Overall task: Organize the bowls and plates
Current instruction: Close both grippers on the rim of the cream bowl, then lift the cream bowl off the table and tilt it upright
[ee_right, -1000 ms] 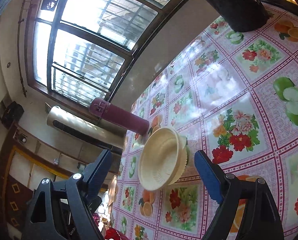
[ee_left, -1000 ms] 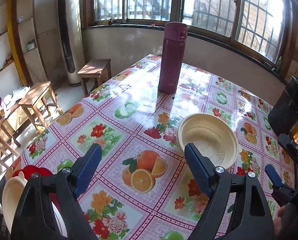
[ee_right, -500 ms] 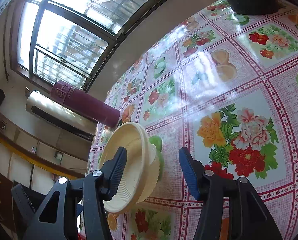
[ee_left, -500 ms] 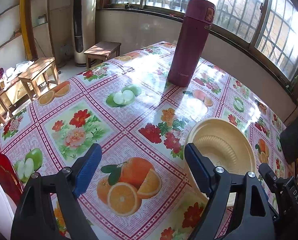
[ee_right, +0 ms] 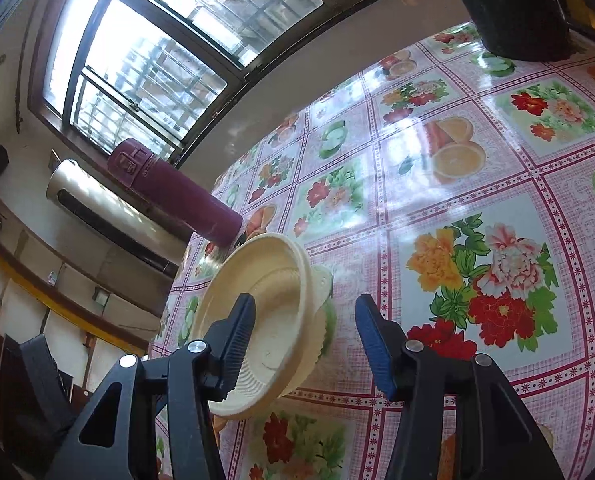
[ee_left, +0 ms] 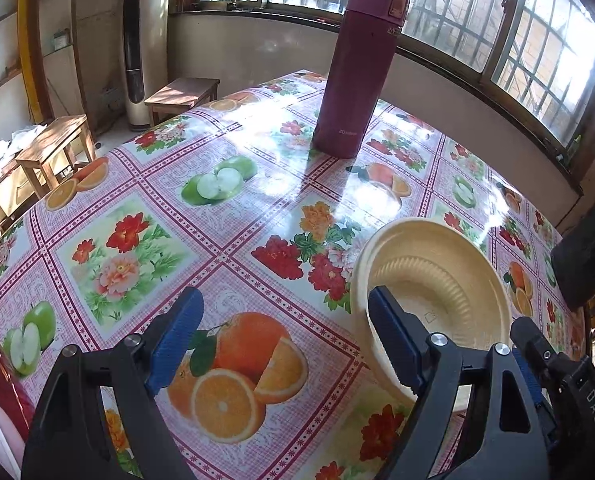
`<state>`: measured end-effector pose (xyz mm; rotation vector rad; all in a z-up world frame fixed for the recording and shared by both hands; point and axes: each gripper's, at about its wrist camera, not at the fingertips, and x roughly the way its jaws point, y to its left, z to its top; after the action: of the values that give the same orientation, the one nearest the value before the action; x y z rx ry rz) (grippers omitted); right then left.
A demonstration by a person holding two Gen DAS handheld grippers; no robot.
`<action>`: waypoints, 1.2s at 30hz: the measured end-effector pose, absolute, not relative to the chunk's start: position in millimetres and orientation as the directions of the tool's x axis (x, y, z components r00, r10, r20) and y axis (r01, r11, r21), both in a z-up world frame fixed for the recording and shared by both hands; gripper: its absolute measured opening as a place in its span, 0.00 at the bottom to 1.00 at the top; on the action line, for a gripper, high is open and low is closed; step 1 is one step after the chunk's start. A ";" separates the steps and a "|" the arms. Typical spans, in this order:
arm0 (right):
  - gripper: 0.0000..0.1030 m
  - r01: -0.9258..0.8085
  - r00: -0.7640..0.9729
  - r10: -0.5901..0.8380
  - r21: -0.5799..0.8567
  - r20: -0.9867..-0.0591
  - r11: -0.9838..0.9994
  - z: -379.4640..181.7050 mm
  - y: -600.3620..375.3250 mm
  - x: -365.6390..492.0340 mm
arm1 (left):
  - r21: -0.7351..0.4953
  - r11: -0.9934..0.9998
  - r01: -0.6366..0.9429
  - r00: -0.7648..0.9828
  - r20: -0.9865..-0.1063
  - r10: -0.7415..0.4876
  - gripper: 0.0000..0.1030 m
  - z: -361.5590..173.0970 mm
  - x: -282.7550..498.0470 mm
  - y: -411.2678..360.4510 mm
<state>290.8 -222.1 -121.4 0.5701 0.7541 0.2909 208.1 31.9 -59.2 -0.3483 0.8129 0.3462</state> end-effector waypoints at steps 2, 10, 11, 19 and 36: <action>0.46 -0.056 0.703 0.434 0.565 -0.563 0.823 -119.7 -217.4 289.4 | -0.177 0.889 -0.422 0.646 -0.747 0.158 0.83 -57.6 207.1 33.3; 0.25 -0.027 0.703 0.407 0.550 -0.584 0.835 -126.0 -220.3 290.8 | -0.239 0.904 -0.355 0.627 -0.778 0.041 0.82 -71.8 218.4 30.7; 0.25 -0.030 0.700 0.409 0.548 -0.586 0.836 -126.5 -219.7 290.8 | -0.243 0.903 -0.355 0.625 -0.780 0.036 0.82 -72.4 218.8 30.8; 0.25 -0.042 0.696 0.413 0.541 -0.587 0.840 -126.5 -215.9 289.6 | -0.266 0.899 -0.349 0.619 -0.785 0.008 0.82 -74.4 217.9 31.1; 0.28 -0.038 0.686 0.434 0.567 -0.584 0.823 -128.7 -215.6 289.2 | -0.504 0.809 -0.301 0.608 -0.755 -0.245 0.82 -77.8 220.8 47.2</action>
<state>289.2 -215.6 -128.7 0.5544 0.7766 0.2796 220.8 47.2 -77.8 -0.6511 0.9341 0.0352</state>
